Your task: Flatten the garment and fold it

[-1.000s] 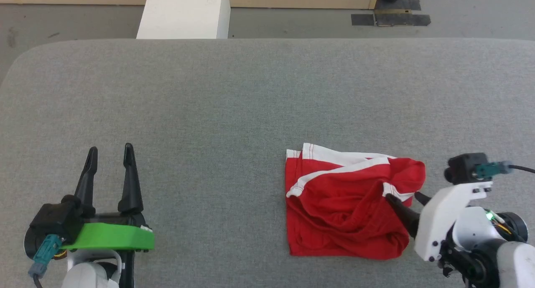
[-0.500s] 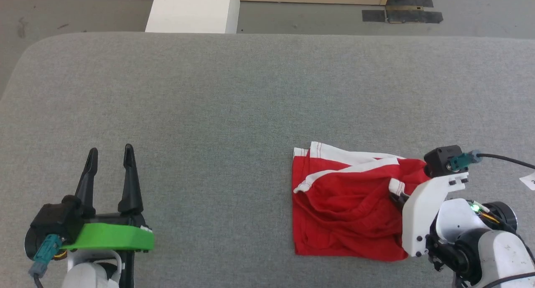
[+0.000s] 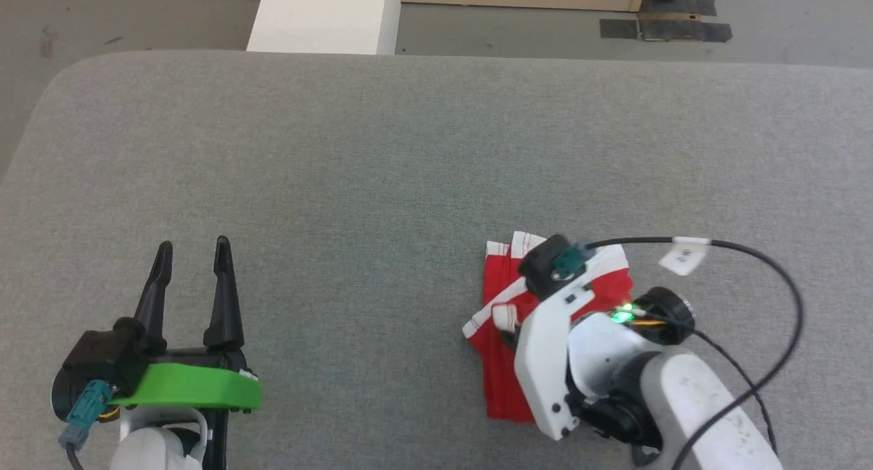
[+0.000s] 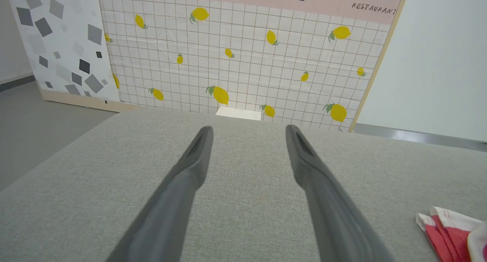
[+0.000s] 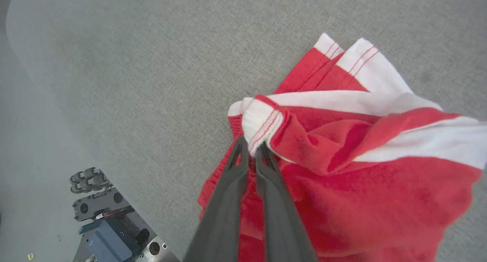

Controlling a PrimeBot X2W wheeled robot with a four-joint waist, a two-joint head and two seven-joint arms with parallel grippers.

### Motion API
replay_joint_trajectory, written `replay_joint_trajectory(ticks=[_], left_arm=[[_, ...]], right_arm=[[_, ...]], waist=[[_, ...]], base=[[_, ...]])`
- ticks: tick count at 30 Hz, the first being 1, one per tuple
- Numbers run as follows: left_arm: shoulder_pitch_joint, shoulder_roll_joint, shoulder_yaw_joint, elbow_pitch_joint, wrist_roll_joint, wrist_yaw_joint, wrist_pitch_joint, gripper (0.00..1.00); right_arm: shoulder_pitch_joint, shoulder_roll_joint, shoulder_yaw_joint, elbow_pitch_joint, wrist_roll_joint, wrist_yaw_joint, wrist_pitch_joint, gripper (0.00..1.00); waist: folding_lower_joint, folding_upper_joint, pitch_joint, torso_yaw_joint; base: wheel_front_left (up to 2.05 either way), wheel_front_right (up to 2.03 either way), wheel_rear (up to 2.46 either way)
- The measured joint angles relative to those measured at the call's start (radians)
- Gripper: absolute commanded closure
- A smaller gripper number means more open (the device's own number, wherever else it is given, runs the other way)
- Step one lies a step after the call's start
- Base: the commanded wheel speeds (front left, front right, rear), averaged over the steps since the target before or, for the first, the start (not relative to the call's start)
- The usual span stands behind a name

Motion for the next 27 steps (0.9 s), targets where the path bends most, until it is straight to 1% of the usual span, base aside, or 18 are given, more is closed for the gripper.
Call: replay_joint_trajectory(ticks=[4, 9, 10, 11, 12, 16, 19, 22, 25, 27], left_arm=[[0.000, 0.000, -0.002, 0.002, 0.000, 0.000, 0.000, 0.00], [0.001, 0.000, 0.000, 0.005, 0.000, -0.001, 0.000, 0.00], [0.001, 0.000, 0.000, 0.006, 0.000, -0.001, 0.000, 0.00], [0.001, 0.000, 0.001, 0.006, -0.001, -0.001, 0.000, 0.00], [0.001, 0.000, 0.002, 0.007, -0.001, -0.001, 0.000, 0.00], [0.001, 0.000, 0.012, 0.007, -0.001, -0.001, 0.000, 0.00], [0.001, 0.000, 0.019, 0.006, 0.000, -0.001, 0.000, 0.00], [0.002, 0.000, 0.020, 0.003, 0.000, -0.001, 0.000, 0.00], [0.002, 0.000, 0.020, 0.000, 0.003, -0.001, 0.000, 0.00], [0.004, 0.000, 0.020, -0.005, 0.007, -0.001, 0.000, 0.00]], right_arm=[[-0.033, 0.000, 0.041, 0.114, 0.008, 0.000, 0.004, 1.00], [-0.060, 0.000, 0.071, 0.242, 0.028, 0.000, -0.041, 1.00], [-0.069, 0.000, 0.080, 0.258, 0.029, 0.000, -0.059, 0.77], [-0.076, 0.000, 0.087, 0.266, 0.035, 0.000, -0.075, 0.05], [-0.082, 0.000, 0.095, 0.274, 0.051, 0.000, -0.096, 0.00], [-0.101, 0.000, 0.107, 0.268, 0.101, 0.000, -0.176, 0.00], [-0.114, 0.001, 0.084, 0.216, 0.128, 0.000, -0.228, 0.00], [-0.113, 0.001, 0.008, 0.148, 0.135, 0.000, -0.273, 0.00], [-0.084, 0.001, -0.117, 0.075, 0.105, 0.000, -0.296, 0.00], [-0.028, 0.001, -0.210, 0.027, 0.081, 0.000, -0.294, 0.00]], waist=[[0.0000, 0.0000, 0.003, 0.014], [0.0000, 0.0000, 0.010, 0.027], [0.0000, 0.0000, 0.011, 0.028], [0.0000, 0.0000, 0.011, 0.028], [0.0000, 0.0000, 0.011, 0.028], [0.0001, 0.0000, 0.005, 0.018], [0.0000, 0.0000, -0.005, 0.006], [0.0000, 0.0000, -0.017, -0.008], [0.0000, 0.0000, -0.028, -0.022], [0.0000, 0.0000, -0.034, -0.032]], base=[[0.00, 0.00, 0.00], [0.00, 0.00, 0.00], [0.00, 0.00, 0.00], [0.00, 0.00, 0.00], [0.00, 0.00, 0.00], [0.00, 0.00, 0.00], [0.00, 0.00, 0.00], [0.00, 0.00, 0.00], [0.00, 0.00, 0.00], [0.00, 0.00, 0.00]])
